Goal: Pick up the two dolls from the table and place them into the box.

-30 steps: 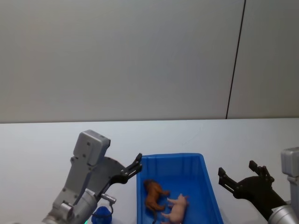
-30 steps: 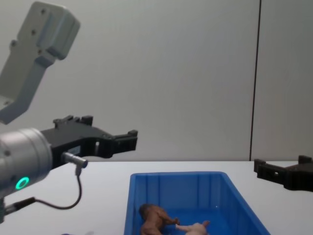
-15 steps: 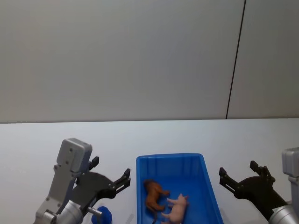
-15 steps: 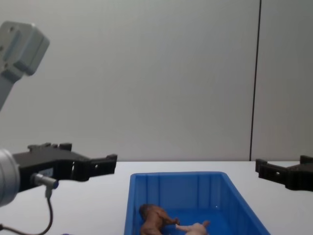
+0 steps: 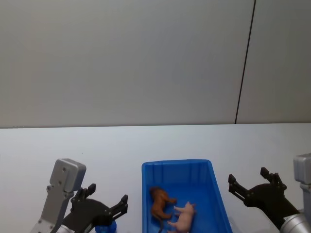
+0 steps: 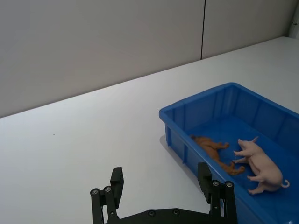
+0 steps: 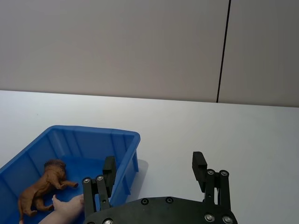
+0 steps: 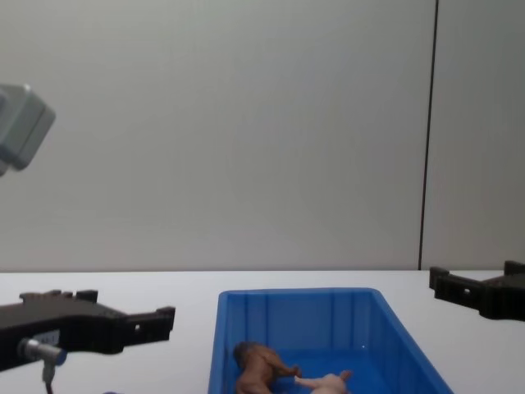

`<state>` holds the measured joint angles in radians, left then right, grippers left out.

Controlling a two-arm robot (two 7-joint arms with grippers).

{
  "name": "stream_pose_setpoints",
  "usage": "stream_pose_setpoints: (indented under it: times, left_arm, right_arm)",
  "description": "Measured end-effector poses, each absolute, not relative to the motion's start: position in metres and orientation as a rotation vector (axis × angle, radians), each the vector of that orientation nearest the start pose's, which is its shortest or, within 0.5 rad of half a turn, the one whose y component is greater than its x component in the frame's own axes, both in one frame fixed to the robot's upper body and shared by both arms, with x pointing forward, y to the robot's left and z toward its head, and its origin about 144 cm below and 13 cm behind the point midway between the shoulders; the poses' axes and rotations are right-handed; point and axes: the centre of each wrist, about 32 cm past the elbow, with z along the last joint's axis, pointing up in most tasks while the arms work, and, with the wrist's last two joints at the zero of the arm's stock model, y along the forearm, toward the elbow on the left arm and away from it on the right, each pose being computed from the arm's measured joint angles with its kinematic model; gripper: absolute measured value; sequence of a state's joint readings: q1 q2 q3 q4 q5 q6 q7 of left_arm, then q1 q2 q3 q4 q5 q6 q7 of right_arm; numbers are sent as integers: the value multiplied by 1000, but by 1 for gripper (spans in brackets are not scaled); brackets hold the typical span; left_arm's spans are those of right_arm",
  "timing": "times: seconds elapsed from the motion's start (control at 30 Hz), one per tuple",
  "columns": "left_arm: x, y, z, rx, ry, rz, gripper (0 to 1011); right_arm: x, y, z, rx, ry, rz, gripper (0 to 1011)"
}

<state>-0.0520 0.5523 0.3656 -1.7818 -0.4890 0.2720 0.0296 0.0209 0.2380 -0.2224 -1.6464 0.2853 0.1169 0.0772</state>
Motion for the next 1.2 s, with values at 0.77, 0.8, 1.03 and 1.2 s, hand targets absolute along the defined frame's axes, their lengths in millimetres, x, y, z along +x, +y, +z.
stream_pose_setpoints:
  times: [0.77,0.8,1.03,1.2]
  left_arm:
    - [442,263,1169,315,180,1178,870]
    - [442,263,1168,318,182,1177,817]
    - [444,265,1160,343,197,1170,618]
    - [445,265,1157,352,201,1170,486]
  right_arm:
    - [457,-222,1162,-28,91,-1255,1001]
    - [457,-222,1162,-28,91,-1255,1001]
    - [457,-222,1162,-28,91,-1255,1001]
    - [457,-222,1162,-28,91,-1255,1001]
